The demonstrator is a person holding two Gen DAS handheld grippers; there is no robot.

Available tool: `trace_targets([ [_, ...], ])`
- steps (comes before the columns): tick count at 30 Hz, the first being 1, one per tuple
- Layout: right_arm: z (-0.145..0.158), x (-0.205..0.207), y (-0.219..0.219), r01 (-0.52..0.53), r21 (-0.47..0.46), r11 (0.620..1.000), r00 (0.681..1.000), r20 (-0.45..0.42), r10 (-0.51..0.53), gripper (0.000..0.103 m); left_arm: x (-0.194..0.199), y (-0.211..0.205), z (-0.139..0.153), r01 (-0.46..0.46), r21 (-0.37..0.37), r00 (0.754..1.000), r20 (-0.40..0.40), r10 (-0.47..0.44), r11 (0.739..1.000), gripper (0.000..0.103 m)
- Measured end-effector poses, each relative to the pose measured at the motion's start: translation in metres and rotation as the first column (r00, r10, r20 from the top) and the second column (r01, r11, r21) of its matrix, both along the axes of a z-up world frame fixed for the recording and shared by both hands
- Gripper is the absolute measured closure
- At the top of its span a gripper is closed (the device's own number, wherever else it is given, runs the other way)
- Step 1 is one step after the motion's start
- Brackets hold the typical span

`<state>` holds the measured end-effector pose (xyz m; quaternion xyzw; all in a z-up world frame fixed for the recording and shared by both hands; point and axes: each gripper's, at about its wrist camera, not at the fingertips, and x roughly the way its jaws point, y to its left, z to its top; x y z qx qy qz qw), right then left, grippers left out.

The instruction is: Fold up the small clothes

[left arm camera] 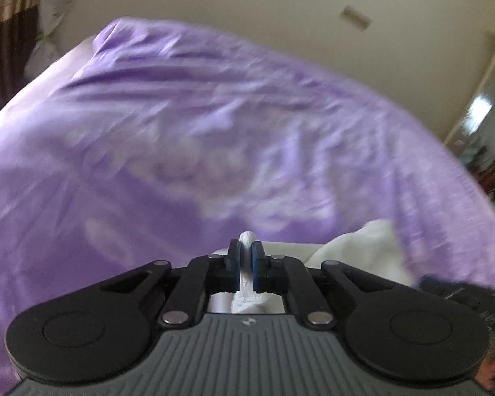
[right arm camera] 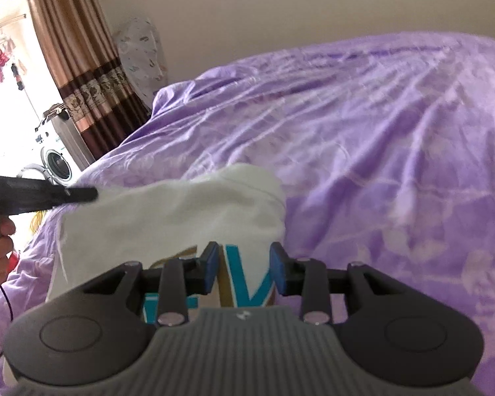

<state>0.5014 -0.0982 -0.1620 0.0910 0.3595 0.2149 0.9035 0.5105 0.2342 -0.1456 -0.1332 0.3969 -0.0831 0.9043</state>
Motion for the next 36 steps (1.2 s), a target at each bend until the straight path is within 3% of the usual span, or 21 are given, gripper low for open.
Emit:
trace_targets([
  [1, -0.002, 0.005, 0.004, -0.006, -0.013, 1.000, 1.000, 0.004, 0.006, 0.095, 0.005, 0.001, -0.011, -0.009, 0.008, 1.000, -0.015, 0.009, 1.000, 0.097],
  [6, -0.029, 0.037, 0.019, -0.006, -0.085, 0.996, 0.999, -0.034, 0.003, 0.097, 0.018, 0.000, -0.041, -0.042, 0.032, 0.997, -0.071, 0.044, 0.999, 0.096],
  [9, -0.037, 0.047, 0.019, 0.021, -0.098, 0.995, 0.998, -0.063, -0.028, 0.097, 0.017, 0.001, -0.033, -0.045, 0.034, 0.996, -0.077, 0.047, 0.998, 0.089],
  [11, -0.027, 0.040, 0.018, 0.018, -0.093, 0.996, 0.999, -0.038, -0.022, 0.097, 0.008, 0.005, -0.019, -0.058, 0.044, 0.996, -0.058, 0.060, 0.997, 0.079],
  [12, -0.019, 0.033, 0.018, 0.008, -0.094, 0.996, 1.000, -0.016, -0.009, 0.097, 0.002, 0.006, -0.012, -0.071, 0.060, 0.996, -0.049, 0.074, 0.996, 0.079],
  [17, 0.013, -0.008, 0.017, -0.045, -0.080, 0.996, 0.999, -0.016, 0.044, 0.089, -0.048, -0.001, 0.025, -0.027, 0.054, 0.999, -0.026, 0.028, 0.998, 0.079],
  [19, 0.019, -0.025, 0.015, -0.054, -0.076, 0.996, 0.998, -0.036, 0.052, 0.068, -0.072, -0.012, 0.037, -0.012, 0.078, 1.000, -0.020, 0.013, 0.997, 0.079],
  [20, 0.022, -0.033, 0.014, -0.050, -0.075, 0.996, 0.998, -0.041, 0.047, 0.064, -0.088, -0.017, 0.043, -0.013, 0.083, 1.000, -0.011, 0.014, 0.996, 0.078],
  [25, 0.030, -0.081, 0.005, -0.032, -0.045, 0.998, 0.998, -0.052, 0.030, 0.063, -0.145, -0.042, 0.054, 0.002, 0.068, 1.000, 0.006, -0.003, 0.998, 0.079],
  [27, 0.030, -0.104, 0.004, -0.045, -0.056, 0.997, 0.998, -0.046, 0.042, 0.064, -0.160, -0.051, 0.047, 0.016, 0.074, 1.000, -0.027, -0.014, 0.997, 0.084],
  [31, 0.012, -0.131, 0.011, -0.075, -0.145, 0.987, 0.994, -0.088, 0.062, 0.064, -0.176, -0.055, 0.010, -0.022, 0.159, 0.991, -0.130, 0.043, 0.987, 0.092],
  [36, -0.019, -0.144, 0.015, -0.079, -0.194, 0.978, 0.989, -0.137, 0.053, 0.064, -0.183, -0.047, -0.022, -0.065, 0.129, 0.984, -0.154, 0.085, 0.990, 0.090],
])
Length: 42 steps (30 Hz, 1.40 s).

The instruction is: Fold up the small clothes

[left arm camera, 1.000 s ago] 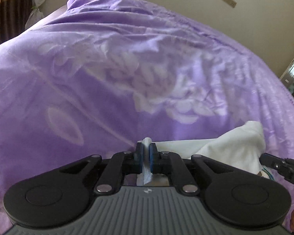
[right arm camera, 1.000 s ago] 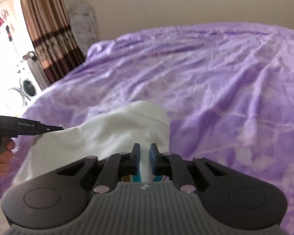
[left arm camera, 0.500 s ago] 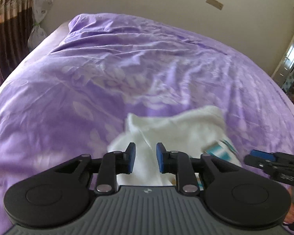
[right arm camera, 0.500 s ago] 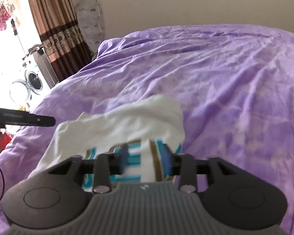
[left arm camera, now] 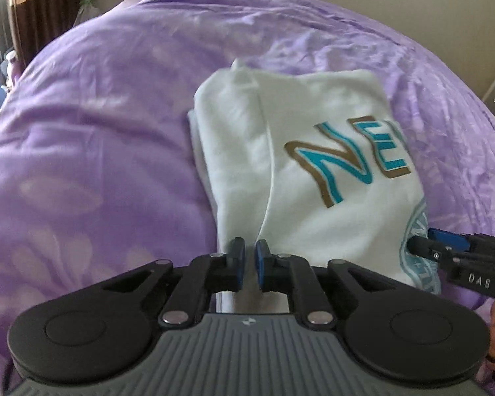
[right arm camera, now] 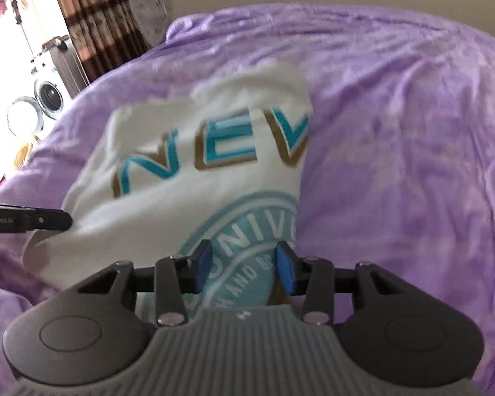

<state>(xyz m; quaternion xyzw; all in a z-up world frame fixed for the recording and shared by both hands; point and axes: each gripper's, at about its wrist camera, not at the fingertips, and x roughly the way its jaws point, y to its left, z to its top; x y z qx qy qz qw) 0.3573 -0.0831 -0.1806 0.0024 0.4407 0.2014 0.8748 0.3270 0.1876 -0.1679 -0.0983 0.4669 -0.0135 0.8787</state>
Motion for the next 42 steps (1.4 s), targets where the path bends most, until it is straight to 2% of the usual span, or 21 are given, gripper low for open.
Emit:
trace_targets([
  [3, -0.010, -0.004, 0.008, -0.031, -0.047, 0.998, 0.999, 0.014, 0.032, 0.064, 0.002, 0.004, -0.007, -0.026, -0.032, 1.000, -0.014, 0.025, 0.999, 0.089],
  [6, -0.003, -0.001, 0.000, -0.018, -0.002, 1.000, 1.000, -0.003, 0.018, 0.063, 0.002, 0.013, 0.009, -0.042, -0.098, 0.999, -0.002, 0.042, 0.994, 0.089],
  [7, 0.002, 0.002, -0.005, -0.006, 0.025, 1.000, 1.000, -0.010, 0.006, 0.061, 0.000, 0.018, 0.015, -0.041, -0.126, 0.999, 0.022, 0.044, 0.991, 0.085],
  [8, 0.006, 0.004, -0.010, 0.010, 0.055, 0.998, 1.000, -0.017, -0.009, 0.058, -0.001, 0.023, 0.022, -0.047, -0.144, 0.997, 0.046, 0.055, 0.988, 0.070],
  [9, 0.010, 0.007, -0.015, 0.028, 0.090, 0.996, 0.999, -0.023, -0.026, 0.051, -0.001, 0.029, 0.027, -0.061, -0.155, 0.995, 0.072, 0.073, 0.986, 0.057],
  [10, 0.013, 0.011, -0.021, 0.047, 0.131, 0.990, 0.999, -0.031, -0.043, 0.043, 0.002, 0.034, 0.029, -0.073, -0.158, 0.992, 0.087, 0.088, 0.985, 0.033],
  [11, 0.015, 0.015, -0.025, 0.065, 0.175, 0.982, 0.997, -0.043, -0.058, 0.039, 0.006, 0.040, 0.029, -0.080, -0.166, 0.991, 0.091, 0.096, 0.983, 0.029],
  [13, 0.017, 0.029, -0.034, 0.102, 0.254, 0.962, 0.993, -0.076, -0.086, 0.034, 0.019, 0.052, 0.024, -0.108, -0.218, 0.990, 0.070, 0.125, 0.970, 0.029],
  [16, 0.010, 0.052, -0.046, 0.175, 0.340, 0.924, 0.980, -0.149, -0.130, 0.034, 0.039, 0.075, 0.009, -0.185, -0.329, 0.976, 0.049, 0.213, 0.926, 0.029],
  [18, 0.001, 0.067, -0.057, 0.222, 0.404, 0.887, 0.966, -0.212, -0.146, 0.034, 0.050, 0.081, 0.000, -0.198, -0.360, 0.973, 0.042, 0.228, 0.912, 0.029],
  [23, -0.025, 0.101, -0.071, 0.306, 0.534, 0.789, 0.932, -0.339, -0.132, 0.034, 0.079, 0.089, -0.023, -0.205, -0.389, 0.973, 0.014, 0.229, 0.898, 0.029],
  [26, -0.039, 0.121, -0.069, 0.328, 0.553, 0.766, 0.915, -0.387, -0.113, 0.035, 0.090, 0.089, -0.034, -0.188, -0.403, 0.978, 0.004, 0.207, 0.896, 0.029],
  [29, -0.055, 0.136, -0.063, 0.335, 0.570, 0.750, 0.906, -0.414, -0.090, 0.044, 0.098, 0.088, -0.041, -0.161, -0.413, 0.983, 0.014, 0.184, 0.896, 0.029],
  [30, -0.060, 0.140, -0.060, 0.337, 0.577, 0.744, 0.903, -0.420, -0.083, 0.047, 0.099, 0.088, -0.043, -0.157, -0.419, 0.983, 0.016, 0.180, 0.895, 0.032],
  [32, -0.067, 0.148, -0.056, 0.342, 0.590, 0.731, 0.899, -0.431, -0.073, 0.051, 0.101, 0.088, -0.046, -0.153, -0.438, 0.983, 0.023, 0.181, 0.886, 0.047],
  [33, -0.069, 0.151, -0.054, 0.342, 0.593, 0.729, 0.898, -0.434, -0.069, 0.053, 0.102, 0.087, -0.047, -0.150, -0.445, 0.983, 0.028, 0.182, 0.883, 0.051],
  [35, -0.073, 0.158, -0.052, 0.342, 0.601, 0.723, 0.898, -0.435, -0.064, 0.056, 0.102, 0.085, -0.049, -0.146, -0.460, 0.983, 0.033, 0.181, 0.876, 0.069],
  [38, -0.073, 0.161, -0.049, 0.335, 0.600, 0.726, 0.902, -0.427, -0.063, 0.066, 0.101, 0.079, -0.042, -0.146, -0.446, 0.981, 0.053, 0.189, 0.883, 0.081],
  [40, -0.067, 0.157, -0.051, 0.318, 0.607, 0.729, 0.912, -0.405, -0.061, 0.078, 0.096, 0.076, -0.033, -0.139, -0.428, 0.979, 0.078, 0.189, 0.893, 0.084],
  [42, -0.057, 0.153, -0.050, 0.296, 0.612, 0.733, 0.925, -0.374, -0.061, 0.082, 0.091, 0.073, -0.020, -0.131, -0.420, 0.976, 0.106, 0.192, 0.898, 0.085],
])
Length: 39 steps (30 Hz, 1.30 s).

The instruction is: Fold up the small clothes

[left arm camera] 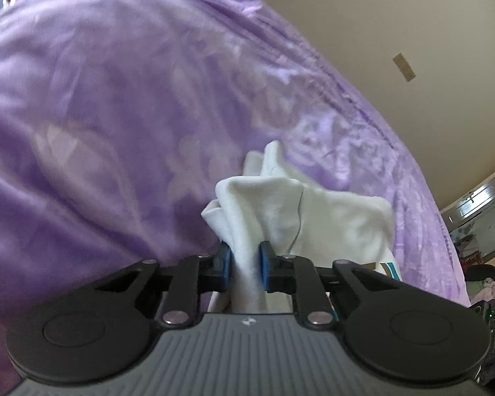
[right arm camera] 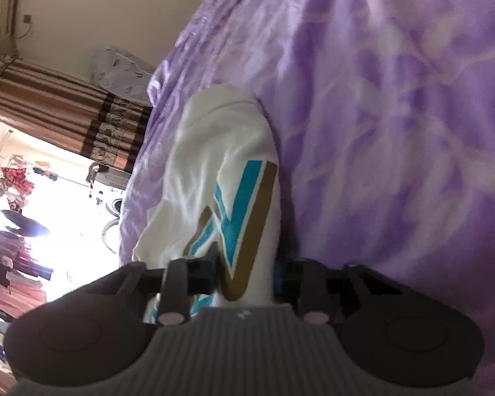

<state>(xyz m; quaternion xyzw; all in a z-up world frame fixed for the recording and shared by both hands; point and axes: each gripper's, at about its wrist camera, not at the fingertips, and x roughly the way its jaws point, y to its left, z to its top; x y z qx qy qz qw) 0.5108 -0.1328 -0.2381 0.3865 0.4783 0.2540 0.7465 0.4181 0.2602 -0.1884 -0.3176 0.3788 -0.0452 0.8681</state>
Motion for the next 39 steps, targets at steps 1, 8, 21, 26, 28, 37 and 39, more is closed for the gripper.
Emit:
trace_targets([
  [1, 0.005, -0.002, 0.001, -0.003, -0.009, 1.000, 1.000, 0.016, 0.003, 0.083, -0.004, -0.002, 0.007, -0.003, 0.008, 1.000, 0.013, 0.003, 1.000, 0.085],
  [8, 0.070, -0.027, 0.008, -0.021, -0.063, 0.998, 0.987, 0.159, 0.030, 0.084, -0.039, -0.030, 0.070, -0.009, 0.138, 0.993, 0.122, -0.007, 0.990, 0.086],
  [21, 0.194, -0.145, -0.037, 0.037, 0.007, 0.999, 0.923, 0.383, -0.037, 0.085, -0.150, -0.084, 0.189, -0.015, 0.236, 0.937, 0.342, -0.069, 0.972, 0.086],
  [26, 0.220, -0.188, -0.063, 0.062, 0.030, 0.998, 0.916, 0.396, -0.069, 0.085, -0.181, -0.099, 0.212, 0.029, 0.207, 0.932, 0.348, -0.102, 0.978, 0.086],
  [28, 0.223, -0.208, -0.075, 0.076, 0.029, 0.997, 0.921, 0.380, -0.081, 0.085, -0.190, -0.106, 0.210, 0.051, 0.188, 0.934, 0.340, -0.114, 0.981, 0.086],
  [37, 0.165, -0.232, -0.097, 0.123, -0.025, 0.992, 0.970, 0.216, -0.115, 0.085, -0.172, -0.113, 0.134, 0.090, 0.126, 0.980, 0.167, -0.110, 0.988, 0.086],
  [39, 0.142, -0.224, -0.094, 0.130, -0.030, 0.991, 0.978, 0.171, -0.123, 0.085, -0.160, -0.112, 0.115, 0.095, 0.135, 0.986, 0.123, -0.112, 0.986, 0.086],
])
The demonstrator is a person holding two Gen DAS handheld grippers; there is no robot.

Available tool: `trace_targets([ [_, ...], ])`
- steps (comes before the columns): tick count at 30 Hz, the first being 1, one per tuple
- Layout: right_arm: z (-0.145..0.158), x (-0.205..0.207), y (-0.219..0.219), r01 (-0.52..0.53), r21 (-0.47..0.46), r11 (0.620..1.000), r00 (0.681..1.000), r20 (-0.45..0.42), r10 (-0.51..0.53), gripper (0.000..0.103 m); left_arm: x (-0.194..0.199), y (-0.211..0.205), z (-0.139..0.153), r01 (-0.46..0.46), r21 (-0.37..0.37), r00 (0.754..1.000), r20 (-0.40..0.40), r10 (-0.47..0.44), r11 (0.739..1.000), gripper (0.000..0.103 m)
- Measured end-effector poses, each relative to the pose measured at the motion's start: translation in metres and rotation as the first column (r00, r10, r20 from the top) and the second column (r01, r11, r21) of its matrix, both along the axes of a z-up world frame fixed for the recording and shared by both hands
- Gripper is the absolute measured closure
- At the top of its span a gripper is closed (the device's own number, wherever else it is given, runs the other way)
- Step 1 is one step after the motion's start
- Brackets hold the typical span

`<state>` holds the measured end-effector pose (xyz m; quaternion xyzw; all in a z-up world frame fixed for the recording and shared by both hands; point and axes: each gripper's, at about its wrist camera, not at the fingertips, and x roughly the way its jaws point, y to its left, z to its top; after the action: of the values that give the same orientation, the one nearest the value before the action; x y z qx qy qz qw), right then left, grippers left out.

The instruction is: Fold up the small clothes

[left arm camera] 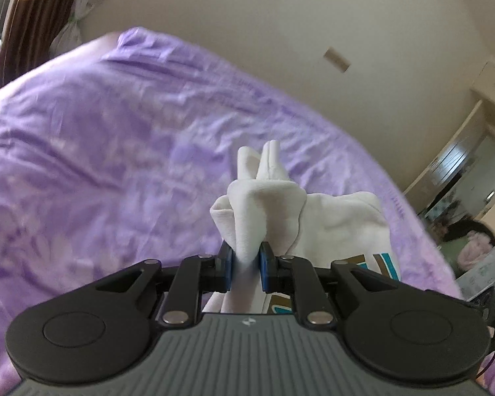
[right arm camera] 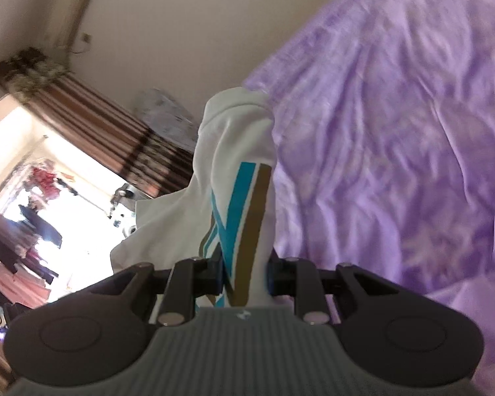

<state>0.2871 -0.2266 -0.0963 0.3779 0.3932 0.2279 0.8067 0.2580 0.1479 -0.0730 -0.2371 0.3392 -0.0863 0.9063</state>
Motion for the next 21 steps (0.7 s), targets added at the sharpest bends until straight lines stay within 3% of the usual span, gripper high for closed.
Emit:
trace_targets([
  [10, -0.073, 0.042, 0.017, -0.004, -0.120, 0.993, 0.993, -0.120, -0.010, 0.085, 0.047, 0.020, -0.082, -0.060, 0.015, 0.975, -0.213, 0.062, 0.998, 0.087],
  [14, -0.099, 0.050, 0.017, -0.009, -0.162, 0.987, 0.985, -0.174, -0.020, 0.084, 0.050, 0.034, -0.103, -0.075, -0.037, 0.963, -0.262, 0.063, 0.997, 0.086],
  [18, -0.118, 0.054, 0.012, 0.000, -0.144, 0.990, 0.973, -0.226, -0.033, 0.081, 0.047, 0.038, -0.105, -0.078, -0.050, 0.957, -0.284, 0.061, 0.996, 0.079],
  [20, -0.112, 0.054, 0.012, 0.006, -0.163, 0.987, 0.974, -0.222, -0.043, 0.077, 0.044, 0.036, -0.095, -0.087, 0.003, 0.956, -0.280, 0.084, 0.996, 0.074],
  [21, -0.105, 0.052, 0.011, 0.011, -0.191, 0.981, 0.975, -0.216, -0.053, 0.069, 0.040, 0.035, -0.088, -0.092, 0.045, 0.958, -0.269, 0.100, 0.995, 0.074],
])
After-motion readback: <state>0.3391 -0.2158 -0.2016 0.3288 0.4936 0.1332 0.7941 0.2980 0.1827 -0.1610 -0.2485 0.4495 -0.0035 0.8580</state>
